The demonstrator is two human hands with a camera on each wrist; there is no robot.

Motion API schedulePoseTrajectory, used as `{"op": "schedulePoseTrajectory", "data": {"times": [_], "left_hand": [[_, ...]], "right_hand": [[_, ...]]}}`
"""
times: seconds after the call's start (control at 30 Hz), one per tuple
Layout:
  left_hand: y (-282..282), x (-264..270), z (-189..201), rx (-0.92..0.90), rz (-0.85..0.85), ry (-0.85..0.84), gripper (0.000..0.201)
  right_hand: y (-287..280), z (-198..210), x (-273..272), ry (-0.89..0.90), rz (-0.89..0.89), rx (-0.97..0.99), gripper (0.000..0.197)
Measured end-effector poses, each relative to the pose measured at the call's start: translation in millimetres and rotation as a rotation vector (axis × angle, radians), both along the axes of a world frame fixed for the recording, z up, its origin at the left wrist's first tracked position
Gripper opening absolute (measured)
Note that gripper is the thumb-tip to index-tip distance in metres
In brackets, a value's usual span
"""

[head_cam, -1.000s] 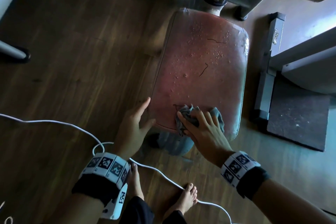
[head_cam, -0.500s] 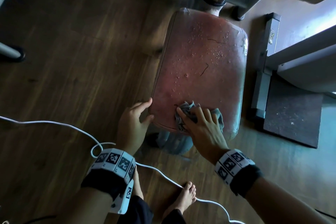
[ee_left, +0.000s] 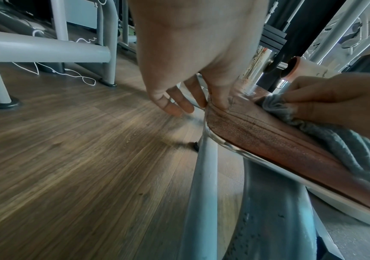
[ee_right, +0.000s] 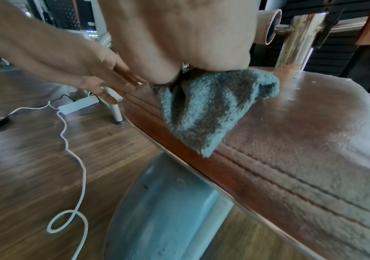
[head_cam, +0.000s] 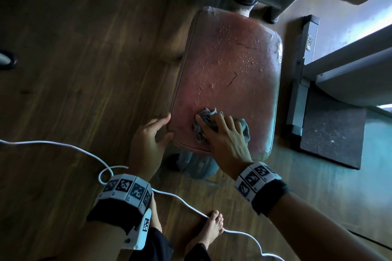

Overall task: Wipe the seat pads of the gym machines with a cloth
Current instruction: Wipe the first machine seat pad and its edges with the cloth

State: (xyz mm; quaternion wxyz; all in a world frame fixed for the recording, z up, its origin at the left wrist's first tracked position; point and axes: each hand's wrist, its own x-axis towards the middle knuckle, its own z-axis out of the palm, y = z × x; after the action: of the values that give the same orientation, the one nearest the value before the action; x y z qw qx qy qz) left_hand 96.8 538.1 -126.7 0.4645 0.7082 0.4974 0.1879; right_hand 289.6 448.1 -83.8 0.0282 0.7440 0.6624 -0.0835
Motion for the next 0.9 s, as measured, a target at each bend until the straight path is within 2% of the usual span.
{"op": "schedulePoseTrajectory", "data": {"times": [0.23,0.4,0.63,0.8,0.9], "left_hand": [[2.8,-0.4,-3.3,-0.004,-0.008,0.023,0.053],[2.7,-1.4,-2.2,0.019,-0.032,0.041,0.052],[4.2,-0.1,1.5,0.035,-0.039,0.057,0.052],[1.6,0.2,2.0,0.029,-0.025,0.053,0.052],[3.5,0.0,1.0,0.008,-0.027,0.045,0.053]], "right_hand": [[-21.6,3.1,5.5,-0.009,0.036,-0.027,0.075],[-3.4,-1.1,-3.0,0.006,-0.015,0.012,0.071],[-30.4,2.6,7.7,0.011,-0.081,0.033,0.076],[-1.7,-3.0,-7.2,0.044,-0.169,0.049,0.063],[-13.9,-1.8,-3.2,0.059,-0.135,0.035,0.066]]}}
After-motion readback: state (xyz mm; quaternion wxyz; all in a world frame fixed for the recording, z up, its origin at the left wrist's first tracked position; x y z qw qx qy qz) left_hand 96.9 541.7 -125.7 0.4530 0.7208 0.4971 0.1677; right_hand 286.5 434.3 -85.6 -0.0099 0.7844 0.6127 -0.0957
